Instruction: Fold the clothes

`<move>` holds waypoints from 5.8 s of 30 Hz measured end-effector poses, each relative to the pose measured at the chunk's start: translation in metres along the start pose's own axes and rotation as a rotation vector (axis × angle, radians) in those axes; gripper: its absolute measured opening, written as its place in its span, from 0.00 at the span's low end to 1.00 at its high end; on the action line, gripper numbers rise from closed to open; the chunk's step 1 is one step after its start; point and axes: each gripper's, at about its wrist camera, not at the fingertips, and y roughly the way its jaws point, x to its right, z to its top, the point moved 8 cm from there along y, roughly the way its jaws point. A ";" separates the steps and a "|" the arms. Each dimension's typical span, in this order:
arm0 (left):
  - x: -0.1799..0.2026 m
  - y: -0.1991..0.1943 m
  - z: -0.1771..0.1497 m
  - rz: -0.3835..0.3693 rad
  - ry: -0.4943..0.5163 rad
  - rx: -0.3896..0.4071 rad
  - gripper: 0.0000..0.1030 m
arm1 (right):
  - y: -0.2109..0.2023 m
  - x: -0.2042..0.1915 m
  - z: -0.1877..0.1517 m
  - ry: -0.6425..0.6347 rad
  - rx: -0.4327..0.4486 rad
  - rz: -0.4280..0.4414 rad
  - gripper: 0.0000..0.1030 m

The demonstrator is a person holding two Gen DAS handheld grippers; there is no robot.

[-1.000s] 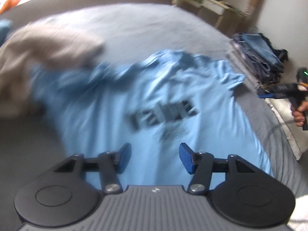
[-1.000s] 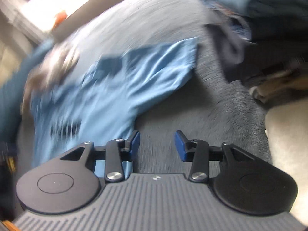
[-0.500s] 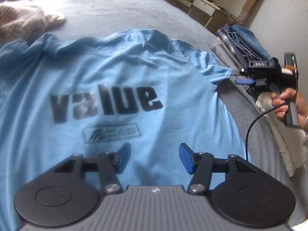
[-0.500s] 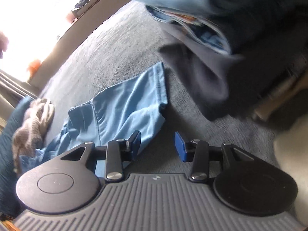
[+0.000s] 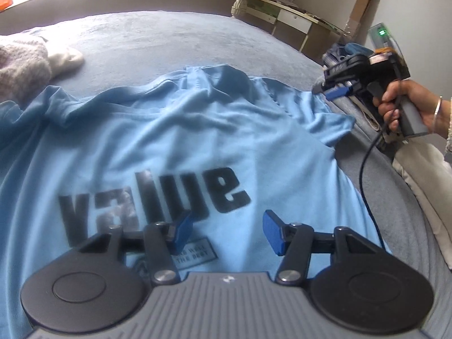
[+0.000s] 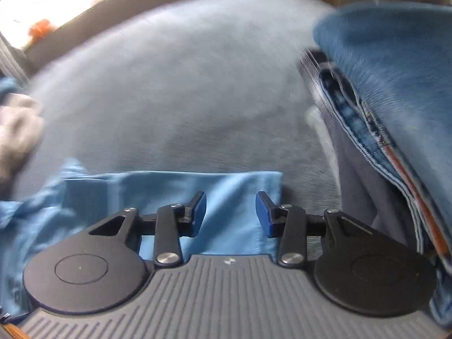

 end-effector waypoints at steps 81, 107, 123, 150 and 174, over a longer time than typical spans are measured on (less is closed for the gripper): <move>0.008 0.015 -0.001 -0.032 -0.041 -0.022 0.54 | -0.060 -0.134 -0.151 -1.142 0.223 0.241 0.25; 0.009 0.015 -0.002 -0.057 -0.055 -0.021 0.55 | -0.050 0.093 -0.137 0.678 0.220 0.248 0.06; 0.011 0.015 -0.004 -0.043 -0.034 -0.017 0.55 | -0.069 -0.117 -0.140 -0.839 0.363 0.101 0.40; 0.009 0.015 -0.007 -0.052 -0.029 -0.028 0.56 | -0.029 -0.062 -0.037 -0.468 0.267 0.105 0.33; 0.017 0.001 -0.009 -0.059 -0.032 -0.006 0.56 | -0.061 0.058 -0.132 0.581 0.069 0.182 0.40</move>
